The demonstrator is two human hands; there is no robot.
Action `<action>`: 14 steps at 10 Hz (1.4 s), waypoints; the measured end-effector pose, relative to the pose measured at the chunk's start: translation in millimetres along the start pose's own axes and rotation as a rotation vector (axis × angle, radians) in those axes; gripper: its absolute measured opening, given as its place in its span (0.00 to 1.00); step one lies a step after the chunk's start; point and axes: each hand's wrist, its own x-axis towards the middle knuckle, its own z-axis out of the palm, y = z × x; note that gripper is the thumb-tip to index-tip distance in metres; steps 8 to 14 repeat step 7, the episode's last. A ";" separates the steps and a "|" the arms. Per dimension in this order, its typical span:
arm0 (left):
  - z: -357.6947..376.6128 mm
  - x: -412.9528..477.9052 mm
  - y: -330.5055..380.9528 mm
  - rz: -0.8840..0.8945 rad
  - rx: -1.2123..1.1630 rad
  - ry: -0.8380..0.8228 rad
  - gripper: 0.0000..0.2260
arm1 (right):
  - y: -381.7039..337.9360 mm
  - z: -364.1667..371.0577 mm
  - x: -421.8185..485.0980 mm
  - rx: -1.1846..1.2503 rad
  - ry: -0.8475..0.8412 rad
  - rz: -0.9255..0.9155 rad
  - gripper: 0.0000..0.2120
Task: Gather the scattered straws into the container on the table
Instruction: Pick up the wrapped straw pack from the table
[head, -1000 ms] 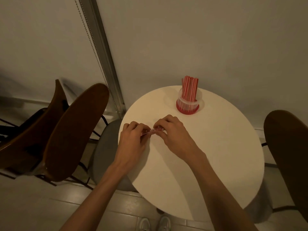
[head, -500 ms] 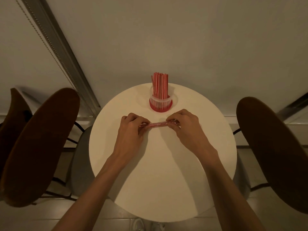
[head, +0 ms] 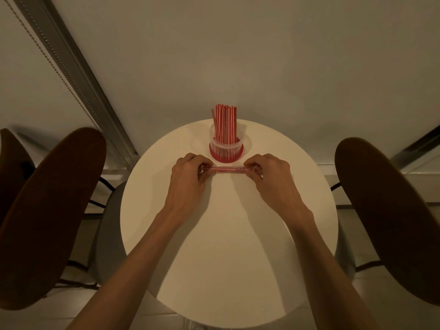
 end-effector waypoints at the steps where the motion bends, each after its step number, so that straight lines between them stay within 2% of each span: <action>1: -1.3 0.2 2.3 -0.004 -0.006 -0.005 0.08 | 0.0 2.1 0.0 -0.009 0.000 0.023 0.10; 3: -6.6 -0.6 7.3 -0.004 -0.011 -0.008 0.11 | -3.6 -0.2 -3.0 -0.015 -0.017 0.046 0.13; 4: -14.0 -6.7 12.4 -0.034 0.023 0.004 0.15 | -5.6 -6.3 -13.3 -0.042 0.011 0.083 0.18; 6: -53.7 -74.7 17.1 -0.002 0.079 0.012 0.17 | -27.4 -19.3 -91.1 -0.069 0.085 0.116 0.19; 7: -78.2 -136.0 18.1 0.048 0.095 0.046 0.21 | -41.3 -17.7 -153.4 -0.047 0.142 0.046 0.19; 14: -78.2 -136.0 18.1 0.048 0.095 0.046 0.21 | -41.3 -17.7 -153.4 -0.047 0.142 0.046 0.19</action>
